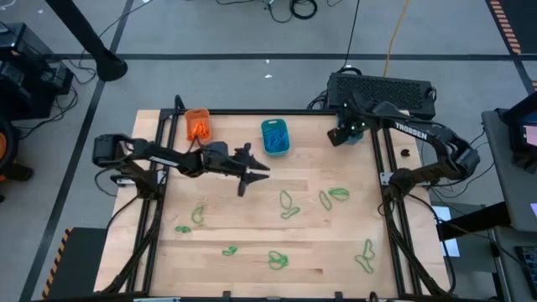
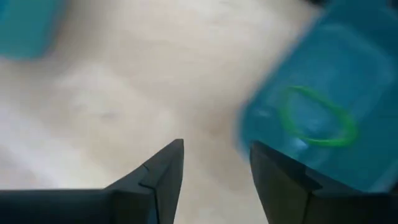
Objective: Sort rubber bands into baskets
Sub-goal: Put the green rubber band into the dark blue bin
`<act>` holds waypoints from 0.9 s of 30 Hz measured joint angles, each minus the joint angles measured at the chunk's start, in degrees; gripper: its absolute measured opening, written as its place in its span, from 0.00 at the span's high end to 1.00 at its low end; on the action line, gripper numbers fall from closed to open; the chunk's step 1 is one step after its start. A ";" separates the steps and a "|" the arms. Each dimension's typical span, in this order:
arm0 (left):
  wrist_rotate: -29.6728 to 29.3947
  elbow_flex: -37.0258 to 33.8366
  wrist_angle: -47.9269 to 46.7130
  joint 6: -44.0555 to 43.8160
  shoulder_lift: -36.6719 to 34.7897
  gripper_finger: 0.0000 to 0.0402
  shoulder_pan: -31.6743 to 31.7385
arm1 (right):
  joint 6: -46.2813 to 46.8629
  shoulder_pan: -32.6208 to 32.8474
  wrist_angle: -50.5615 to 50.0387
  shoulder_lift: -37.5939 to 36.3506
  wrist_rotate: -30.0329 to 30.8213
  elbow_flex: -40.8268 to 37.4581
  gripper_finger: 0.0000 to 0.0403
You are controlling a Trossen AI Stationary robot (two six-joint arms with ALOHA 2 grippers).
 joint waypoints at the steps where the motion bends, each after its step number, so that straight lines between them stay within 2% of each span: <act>1: 2.50 0.00 -1.49 0.65 -1.51 0.68 0.00 | 0.23 1.40 -0.29 -0.43 -1.30 0.24 0.56; 3: 5.38 -0.02 -5.59 0.90 -5.85 0.68 -0.04 | 1.16 5.05 -0.81 -1.50 -3.04 0.37 0.56; 5: 5.22 0.07 -11.37 1.57 -10.78 0.68 -0.04 | 2.58 9.39 -0.83 -2.60 -3.25 0.37 0.56; 10: -0.06 0.04 -25.22 5.95 -19.83 0.68 -1.77 | 7.05 20.72 0.40 -4.48 -3.09 0.37 0.58; 15: -2.15 -0.02 -32.23 8.47 -25.31 0.68 -3.12 | 10.90 32.73 4.24 -4.04 -2.83 0.37 0.59; 21: -5.84 0.00 -37.92 8.59 -29.25 0.68 -4.86 | 10.65 47.02 9.50 0.16 -2.79 0.35 0.59; 27: -2.75 0.00 -38.84 11.42 -28.20 0.68 -7.46 | 7.24 58.62 18.96 6.50 -2.69 0.35 0.59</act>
